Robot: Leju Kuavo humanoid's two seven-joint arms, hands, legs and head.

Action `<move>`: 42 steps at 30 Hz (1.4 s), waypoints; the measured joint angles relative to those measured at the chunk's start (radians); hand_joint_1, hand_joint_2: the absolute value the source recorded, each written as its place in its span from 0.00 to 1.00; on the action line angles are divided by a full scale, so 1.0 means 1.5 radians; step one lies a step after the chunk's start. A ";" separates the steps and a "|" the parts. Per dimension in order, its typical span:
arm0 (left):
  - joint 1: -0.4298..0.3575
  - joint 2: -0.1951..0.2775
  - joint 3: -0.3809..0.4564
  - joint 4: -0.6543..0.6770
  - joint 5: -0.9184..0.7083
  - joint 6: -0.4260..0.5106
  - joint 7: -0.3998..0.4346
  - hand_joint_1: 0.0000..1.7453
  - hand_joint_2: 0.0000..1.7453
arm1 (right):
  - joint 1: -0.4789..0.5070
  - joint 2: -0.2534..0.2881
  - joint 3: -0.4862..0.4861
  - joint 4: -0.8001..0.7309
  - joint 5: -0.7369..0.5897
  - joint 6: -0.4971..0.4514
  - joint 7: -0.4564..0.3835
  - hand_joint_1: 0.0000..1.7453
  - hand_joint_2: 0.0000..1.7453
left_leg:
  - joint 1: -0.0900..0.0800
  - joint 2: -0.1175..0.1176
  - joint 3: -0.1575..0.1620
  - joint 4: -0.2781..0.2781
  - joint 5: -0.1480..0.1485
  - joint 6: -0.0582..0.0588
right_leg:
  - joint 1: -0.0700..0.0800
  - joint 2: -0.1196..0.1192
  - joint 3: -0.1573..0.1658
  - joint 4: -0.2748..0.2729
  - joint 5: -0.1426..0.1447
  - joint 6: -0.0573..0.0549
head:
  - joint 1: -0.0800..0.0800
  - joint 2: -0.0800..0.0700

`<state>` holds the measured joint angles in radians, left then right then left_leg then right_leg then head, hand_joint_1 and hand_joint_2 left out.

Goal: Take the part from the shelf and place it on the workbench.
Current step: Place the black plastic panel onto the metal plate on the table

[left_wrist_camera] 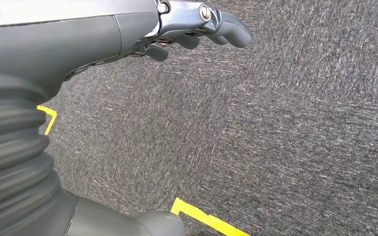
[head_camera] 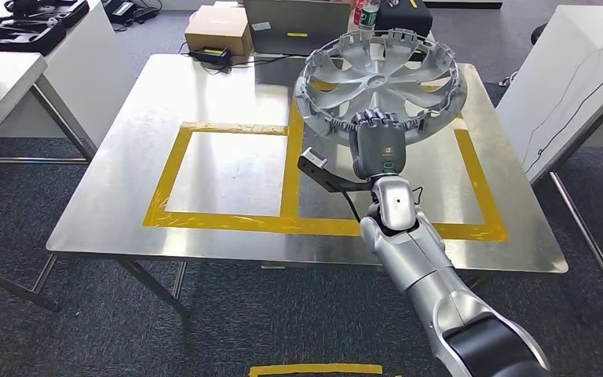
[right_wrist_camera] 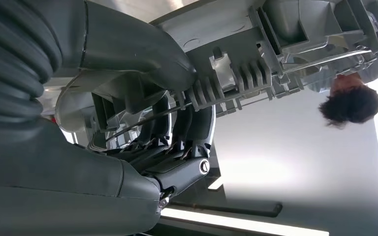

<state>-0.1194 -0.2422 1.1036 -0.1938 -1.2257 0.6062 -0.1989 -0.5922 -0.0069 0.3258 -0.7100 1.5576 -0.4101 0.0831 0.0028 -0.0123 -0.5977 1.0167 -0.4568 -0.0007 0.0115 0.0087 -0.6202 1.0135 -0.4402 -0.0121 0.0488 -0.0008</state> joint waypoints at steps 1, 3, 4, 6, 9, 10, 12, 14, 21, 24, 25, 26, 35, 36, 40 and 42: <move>0.000 0.000 0.000 0.000 0.000 0.000 0.000 0.00 1.00 | 0.000 0.000 0.000 0.001 0.000 0.000 0.000 1.00 1.00 | 0.000 0.000 0.000 0.000 0.000 0.000 | 0.000 0.000 0.000 0.000 0.000 0.000 | 0.000 0.000; 0.000 0.000 0.000 0.000 0.000 0.000 0.001 0.00 1.00 | 0.000 0.000 0.000 0.003 0.002 0.002 0.003 1.00 1.00 | 0.000 0.000 0.000 0.000 0.000 0.000 | 0.000 0.000 0.000 0.000 0.000 0.000 | 0.000 0.000; 0.000 0.000 0.000 0.000 0.000 0.000 0.001 0.00 1.00 | 0.000 0.000 0.000 0.004 0.003 0.004 0.005 1.00 1.00 | 0.000 0.000 0.000 0.000 0.000 0.000 | 0.000 0.000 0.000 0.000 0.000 0.000 | 0.000 0.000; 0.000 0.000 0.000 0.000 0.001 0.002 0.002 0.00 1.00 | 0.000 0.000 0.000 0.004 0.005 0.011 0.006 1.00 1.00 | 0.000 0.000 0.000 0.000 0.000 0.000 | 0.000 0.000 0.000 0.000 0.000 0.000 | 0.000 0.000; 0.000 0.000 0.000 0.000 0.006 0.017 -0.005 0.00 1.00 | 0.000 -0.001 0.001 0.004 0.005 0.017 0.003 0.50 0.50 | 0.000 0.000 0.000 0.000 0.000 0.000 | 0.000 0.000 0.000 0.000 0.000 0.000 | 0.000 0.000; 0.000 0.000 0.000 0.000 0.006 0.026 -0.008 0.00 1.00 | 0.000 -0.001 0.002 0.004 0.005 0.017 0.004 0.25 0.25 | 0.000 0.000 0.000 0.000 0.000 0.000 | 0.000 0.000 0.000 0.000 0.000 0.000 | 0.000 0.000; 0.000 0.000 0.000 0.000 0.006 0.043 -0.013 0.00 1.00 | -0.002 -0.002 0.006 0.003 0.007 0.016 0.008 0.00 0.00 | 0.000 0.000 0.000 0.000 0.000 0.000 | 0.000 0.000 0.000 0.000 0.000 0.000 | 0.000 0.000; -0.001 0.000 0.000 -0.001 0.006 0.055 -0.016 0.00 0.75 | -0.004 -0.002 0.010 0.002 0.008 0.014 0.007 0.00 0.00 | 0.000 0.000 0.001 0.000 0.000 0.000 | 0.000 0.000 0.001 0.000 0.000 0.000 | 0.000 0.000; -0.002 0.000 0.000 -0.010 0.002 0.062 -0.022 0.00 0.00 | -0.013 -0.002 0.026 -0.001 0.010 0.018 0.004 0.00 0.00 | 0.000 0.000 0.002 0.000 0.000 0.000 | 0.000 0.000 0.002 0.000 0.000 0.000 | 0.000 0.000; -0.002 0.000 0.000 -0.012 0.002 0.063 -0.022 0.00 0.00 | -0.016 -0.002 0.029 -0.001 0.010 0.019 0.002 0.00 0.00 | 0.000 0.000 0.003 0.000 0.000 0.000 | 0.000 0.000 0.003 0.000 0.000 0.000 | 0.000 0.000; -0.002 0.000 0.000 -0.012 0.002 0.063 -0.022 0.00 0.00 | -0.017 -0.002 0.030 -0.001 0.010 0.019 0.002 0.00 0.00 | 0.000 0.000 0.003 0.000 0.000 0.000 | 0.000 0.000 0.003 0.000 0.000 0.000 | 0.000 0.000; -0.002 0.000 0.000 -0.013 0.002 0.063 -0.022 0.00 0.00 | -0.017 -0.002 0.031 -0.001 0.010 0.019 0.002 0.00 0.00 | 0.000 0.000 0.003 0.000 0.000 0.000 | 0.000 0.000 0.003 0.000 0.000 0.000 | 0.000 0.000; -0.002 0.000 0.000 -0.013 0.003 0.063 -0.023 0.00 0.00 | -0.017 -0.002 0.035 -0.002 0.010 0.008 0.000 0.00 0.00 | 0.000 0.000 0.003 0.000 0.000 0.000 | 0.000 0.000 0.003 0.000 0.000 0.000 | 0.000 0.000; -0.002 0.000 0.000 -0.013 0.004 0.063 -0.023 0.00 0.00 | -0.016 -0.002 0.036 -0.004 0.010 0.004 0.000 0.00 0.00 | 0.000 0.000 0.003 0.000 0.000 0.000 | 0.000 0.000 0.003 0.000 0.000 0.000 | 0.000 0.000; -0.001 0.000 0.000 -0.012 0.006 0.063 -0.023 0.00 0.00 | -0.013 -0.003 0.036 -0.014 0.010 -0.003 -0.001 0.00 0.00 | 0.000 0.000 0.003 0.000 0.000 0.000 | 0.000 0.000 0.003 0.000 0.000 0.000 | 0.000 0.000; -0.001 0.000 0.000 -0.011 0.008 0.062 -0.024 0.00 0.00 | -0.009 -0.003 0.036 -0.022 0.010 -0.002 -0.005 0.00 0.00 | -0.001 0.000 0.003 0.001 -0.001 0.001 | -0.001 0.000 0.003 0.000 0.000 0.001 | 0.000 0.000</move>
<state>-0.1211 -0.2417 1.1040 -0.2109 -1.2143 0.6992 -0.2347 -0.6061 -0.0111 0.3800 -0.7431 1.5724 -0.4135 0.0759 0.0012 -0.0118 -0.5930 1.0182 -0.4580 0.0011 0.0108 0.0089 -0.6152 1.0128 -0.4397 -0.0106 0.0484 -0.0008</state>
